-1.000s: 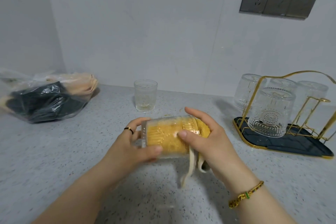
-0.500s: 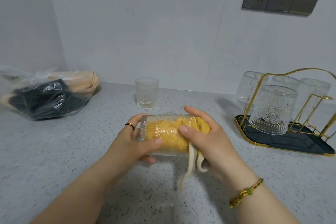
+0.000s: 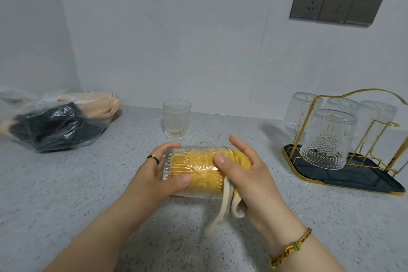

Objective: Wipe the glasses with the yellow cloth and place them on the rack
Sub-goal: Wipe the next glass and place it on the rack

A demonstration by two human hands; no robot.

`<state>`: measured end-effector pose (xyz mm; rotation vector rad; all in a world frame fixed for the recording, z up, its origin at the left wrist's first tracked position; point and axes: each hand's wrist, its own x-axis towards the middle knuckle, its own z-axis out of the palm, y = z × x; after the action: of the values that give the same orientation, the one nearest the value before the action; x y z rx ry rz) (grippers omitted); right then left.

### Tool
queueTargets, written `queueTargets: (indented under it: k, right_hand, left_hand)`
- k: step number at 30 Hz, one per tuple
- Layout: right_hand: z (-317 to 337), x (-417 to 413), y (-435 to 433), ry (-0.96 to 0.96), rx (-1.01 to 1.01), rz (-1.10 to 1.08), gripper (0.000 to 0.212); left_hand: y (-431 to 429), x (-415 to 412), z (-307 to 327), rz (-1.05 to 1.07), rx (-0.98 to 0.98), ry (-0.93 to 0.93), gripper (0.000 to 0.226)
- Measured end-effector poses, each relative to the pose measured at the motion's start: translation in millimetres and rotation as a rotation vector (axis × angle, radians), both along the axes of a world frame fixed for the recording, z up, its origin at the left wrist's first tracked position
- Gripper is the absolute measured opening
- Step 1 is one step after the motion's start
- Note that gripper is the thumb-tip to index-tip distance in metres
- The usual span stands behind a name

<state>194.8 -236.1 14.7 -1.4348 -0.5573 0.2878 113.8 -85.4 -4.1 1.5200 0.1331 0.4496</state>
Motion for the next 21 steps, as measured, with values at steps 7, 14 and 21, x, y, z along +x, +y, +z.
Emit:
queueTargets:
  k: [7, 14, 21]
  right_hand:
    - [2.8, -12.3, 2.8, -0.395, -0.143, 0.087, 0.073]
    - [-4.1, 4.7, -1.5, 0.004, 0.024, 0.012, 0.074]
    - [13.1, -8.7, -7.1, -0.525, -0.244, 0.081, 0.076]
  left_hand:
    - [-0.3, 1.2, -5.6, -0.078, -0.345, 0.161, 0.048]
    - [1.6, 3.5, -5.4, -0.059, -0.122, 0.046, 0.083]
    - [-6.6, 4.8, -5.3, -0.015, -0.305, 0.166, 0.049]
